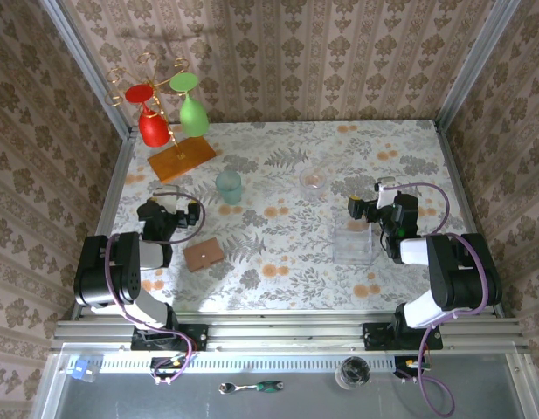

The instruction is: Take the credit cards out of the card holder

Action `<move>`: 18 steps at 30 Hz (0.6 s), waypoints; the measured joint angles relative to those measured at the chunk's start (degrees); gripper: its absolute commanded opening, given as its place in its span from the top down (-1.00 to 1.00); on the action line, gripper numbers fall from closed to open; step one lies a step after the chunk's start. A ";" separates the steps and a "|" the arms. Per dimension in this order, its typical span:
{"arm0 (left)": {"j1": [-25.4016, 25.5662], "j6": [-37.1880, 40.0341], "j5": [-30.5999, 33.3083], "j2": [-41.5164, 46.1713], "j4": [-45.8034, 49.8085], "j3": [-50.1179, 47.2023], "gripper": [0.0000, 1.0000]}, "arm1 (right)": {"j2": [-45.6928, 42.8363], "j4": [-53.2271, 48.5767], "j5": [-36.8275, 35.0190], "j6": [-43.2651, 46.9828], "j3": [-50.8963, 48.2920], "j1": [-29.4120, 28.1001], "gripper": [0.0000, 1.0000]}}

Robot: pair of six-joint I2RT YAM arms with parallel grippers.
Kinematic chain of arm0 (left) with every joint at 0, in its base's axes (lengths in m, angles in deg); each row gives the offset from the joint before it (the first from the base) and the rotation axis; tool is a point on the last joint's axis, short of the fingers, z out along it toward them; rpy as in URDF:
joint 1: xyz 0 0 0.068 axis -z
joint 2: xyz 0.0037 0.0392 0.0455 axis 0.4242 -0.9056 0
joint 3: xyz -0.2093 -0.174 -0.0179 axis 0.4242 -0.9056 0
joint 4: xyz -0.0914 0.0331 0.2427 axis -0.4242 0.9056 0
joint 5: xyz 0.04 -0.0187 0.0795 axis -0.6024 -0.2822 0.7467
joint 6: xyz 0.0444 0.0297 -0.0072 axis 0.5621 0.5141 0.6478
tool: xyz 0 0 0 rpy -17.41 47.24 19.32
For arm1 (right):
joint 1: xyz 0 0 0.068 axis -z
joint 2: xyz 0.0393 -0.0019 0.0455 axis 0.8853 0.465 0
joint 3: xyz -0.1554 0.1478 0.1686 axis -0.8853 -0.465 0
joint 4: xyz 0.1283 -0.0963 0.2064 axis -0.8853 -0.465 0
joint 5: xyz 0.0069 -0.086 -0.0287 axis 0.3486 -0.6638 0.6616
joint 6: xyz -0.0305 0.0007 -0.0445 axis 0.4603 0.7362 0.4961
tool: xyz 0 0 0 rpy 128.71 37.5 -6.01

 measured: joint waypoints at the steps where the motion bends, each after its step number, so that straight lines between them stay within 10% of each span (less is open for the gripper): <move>1: 0.00 0.00 0.02 0.00 -0.02 0.00 -1.00 | 0.00 0.00 0.00 0.00 0.00 0.00 -1.00; 18: 1.36 -0.44 5.03 9.70 9.75 2.21 -1.00 | -8.76 -14.10 -2.05 -0.09 4.09 -0.39 -0.98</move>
